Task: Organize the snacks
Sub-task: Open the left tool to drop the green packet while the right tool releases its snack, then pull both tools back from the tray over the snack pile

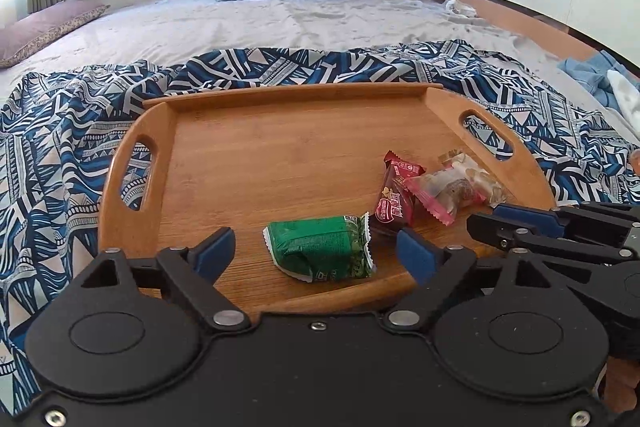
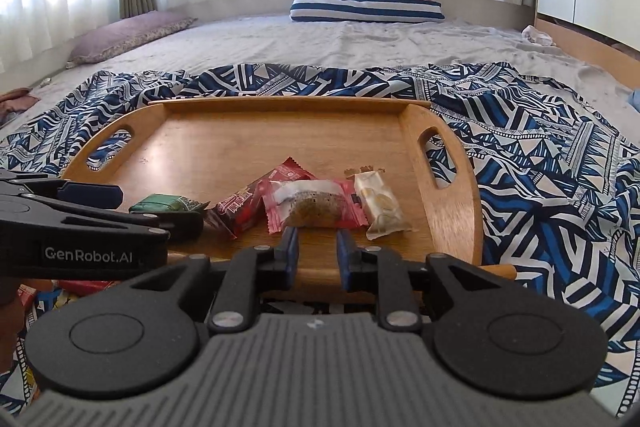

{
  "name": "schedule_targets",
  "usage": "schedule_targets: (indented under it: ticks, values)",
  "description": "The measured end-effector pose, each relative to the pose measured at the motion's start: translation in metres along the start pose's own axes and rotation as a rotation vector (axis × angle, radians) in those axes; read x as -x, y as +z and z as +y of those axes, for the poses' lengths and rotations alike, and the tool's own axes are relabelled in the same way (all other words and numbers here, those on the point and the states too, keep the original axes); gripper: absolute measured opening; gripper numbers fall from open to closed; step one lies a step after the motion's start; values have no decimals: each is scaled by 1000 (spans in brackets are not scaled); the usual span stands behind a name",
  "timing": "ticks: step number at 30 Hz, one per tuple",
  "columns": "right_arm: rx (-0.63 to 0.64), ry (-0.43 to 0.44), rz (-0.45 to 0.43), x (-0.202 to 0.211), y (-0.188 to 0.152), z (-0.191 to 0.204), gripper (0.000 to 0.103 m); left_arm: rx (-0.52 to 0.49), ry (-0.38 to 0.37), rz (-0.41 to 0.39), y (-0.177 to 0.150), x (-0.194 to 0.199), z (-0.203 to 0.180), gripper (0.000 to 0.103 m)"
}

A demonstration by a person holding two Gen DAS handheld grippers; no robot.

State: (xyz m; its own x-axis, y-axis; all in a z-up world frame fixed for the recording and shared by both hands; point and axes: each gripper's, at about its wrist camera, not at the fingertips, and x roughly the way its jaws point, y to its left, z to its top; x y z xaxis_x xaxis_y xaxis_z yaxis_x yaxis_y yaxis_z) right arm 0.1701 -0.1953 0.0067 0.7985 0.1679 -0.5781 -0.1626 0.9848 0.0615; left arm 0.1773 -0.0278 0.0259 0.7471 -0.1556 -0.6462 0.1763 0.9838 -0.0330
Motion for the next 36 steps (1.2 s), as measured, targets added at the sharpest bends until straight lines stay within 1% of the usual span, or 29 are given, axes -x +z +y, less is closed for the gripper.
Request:
schedule_targets:
  ticks: [4, 5, 6, 7, 9, 13, 15, 17, 19, 20, 23, 27, 29, 32, 36]
  values:
    - [3, -1, -24, 13, 1, 1, 32, 1, 2, -19, -1, 14, 3, 94]
    - [4, 0, -31, 16, 1, 1, 38, 2, 0, -24, -2, 18, 4, 96]
    - [4, -1, -36, 20, 1, 1, 41, 2, -2, -29, -2, 23, 5, 97]
    - [3, 1, -40, 23, 1, 1, 47, 2, -3, -35, -3, 27, 5, 97]
    - [2, 1, -49, 30, 1, 0, 50, 3, -6, -49, -6, 38, 7, 99]
    - [-8, -5, -69, 46, -3, -2, 60, 11, -16, -77, -15, 59, 12, 101]
    - [-9, -9, -77, 53, -6, -2, 63, 19, -24, -89, -21, 69, 14, 103]
    - [-7, -20, -86, 60, -11, -2, 70, 24, -28, -94, -28, 77, 16, 103]
    - [-4, -33, -97, 67, -16, -2, 75, 30, -28, -93, -35, 83, 18, 103]
    - [-4, -34, -101, 71, -19, -2, 79, 34, -26, -93, -39, 86, 20, 103]
    - [-2, -34, -119, 81, -28, -1, 88, 49, -24, -111, -50, 96, 24, 103]
    - [2, -45, -141, 93, -42, -1, 93, 69, -31, -128, -67, 106, 29, 103]
    - [-10, -47, -148, 97, -49, -2, 102, 69, -31, -131, -74, 109, 30, 103]
    - [-31, -48, -158, 102, -59, -3, 103, 58, -22, -136, -87, 113, 31, 103]
    - [-40, -73, -143, 103, -72, -4, 103, 52, -13, -130, -101, 116, 31, 103]
